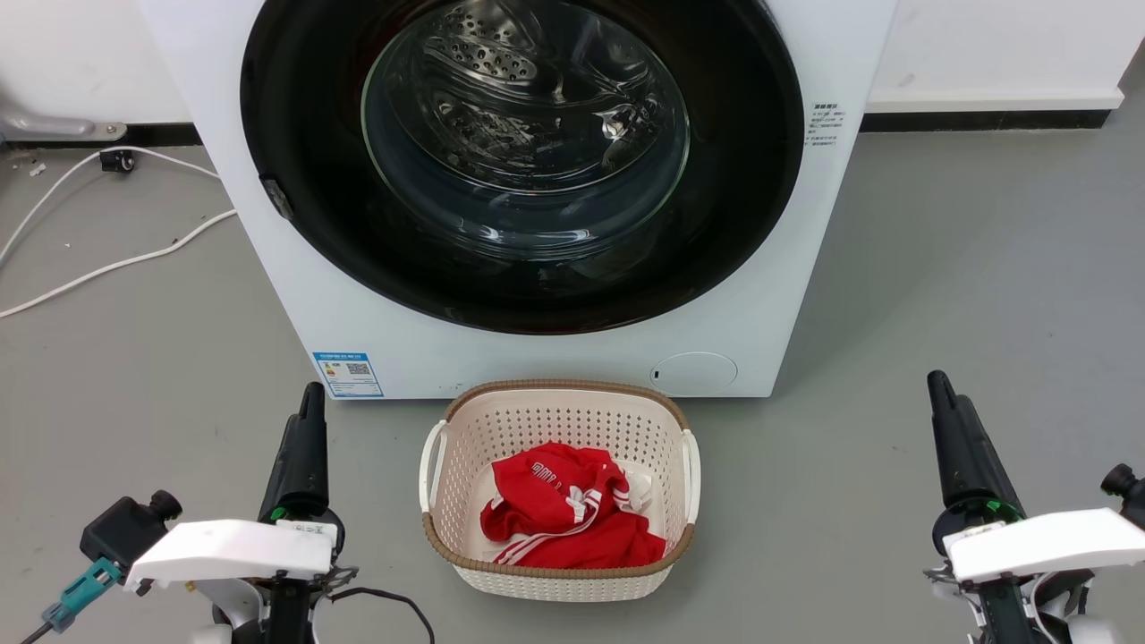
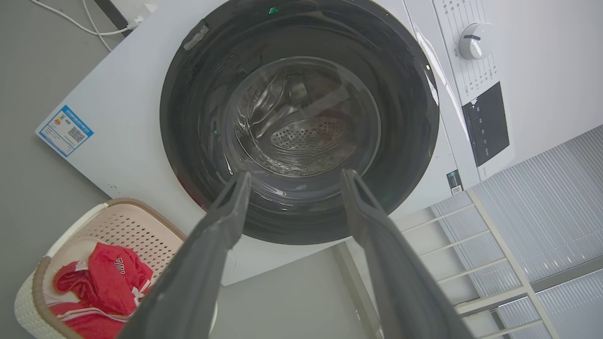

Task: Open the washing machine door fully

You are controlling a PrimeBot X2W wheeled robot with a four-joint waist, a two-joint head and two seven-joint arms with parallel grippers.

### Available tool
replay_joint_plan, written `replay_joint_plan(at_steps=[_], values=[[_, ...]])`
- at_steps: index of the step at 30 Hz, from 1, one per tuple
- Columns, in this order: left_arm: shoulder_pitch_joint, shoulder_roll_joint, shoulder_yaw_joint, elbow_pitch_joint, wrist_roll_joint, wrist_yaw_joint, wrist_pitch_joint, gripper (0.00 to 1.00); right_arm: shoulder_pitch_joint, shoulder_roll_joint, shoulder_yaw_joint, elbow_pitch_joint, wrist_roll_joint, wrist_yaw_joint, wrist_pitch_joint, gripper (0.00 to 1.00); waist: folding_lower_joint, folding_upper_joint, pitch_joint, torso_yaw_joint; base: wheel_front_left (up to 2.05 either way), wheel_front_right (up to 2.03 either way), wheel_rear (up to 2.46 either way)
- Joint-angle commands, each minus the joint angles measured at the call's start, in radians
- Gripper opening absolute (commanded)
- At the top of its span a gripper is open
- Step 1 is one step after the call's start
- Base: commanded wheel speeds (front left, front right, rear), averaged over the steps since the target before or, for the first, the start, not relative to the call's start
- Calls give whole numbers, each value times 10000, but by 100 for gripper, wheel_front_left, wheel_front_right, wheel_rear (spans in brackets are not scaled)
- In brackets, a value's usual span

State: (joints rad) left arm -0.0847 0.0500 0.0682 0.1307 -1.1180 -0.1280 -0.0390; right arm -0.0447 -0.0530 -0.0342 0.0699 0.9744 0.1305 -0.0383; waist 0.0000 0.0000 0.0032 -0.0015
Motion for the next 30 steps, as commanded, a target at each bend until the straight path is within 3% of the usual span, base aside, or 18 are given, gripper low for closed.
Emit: replay_joint_plan(at_steps=[1, 17, 30], values=[[-244, 27, -27, -218, 529, -21, -106, 100, -53, -15, 57, -216, -557, 2, -119, 100, 0, 0, 2, 3, 0, 0, 0], [-143, 23, -348, -180, 3822, 44, -642, 100, 182, -4, 155, -484, -3357, 2, -243, 100, 0, 0, -25, 16, 0, 0, 0], [-125, 30, -575, -208, 5732, 180, -1012, 100, 378, 6, 271, -725, -5144, 2, -289, 100, 0, 0, -63, 6, 0, 0, 0]])
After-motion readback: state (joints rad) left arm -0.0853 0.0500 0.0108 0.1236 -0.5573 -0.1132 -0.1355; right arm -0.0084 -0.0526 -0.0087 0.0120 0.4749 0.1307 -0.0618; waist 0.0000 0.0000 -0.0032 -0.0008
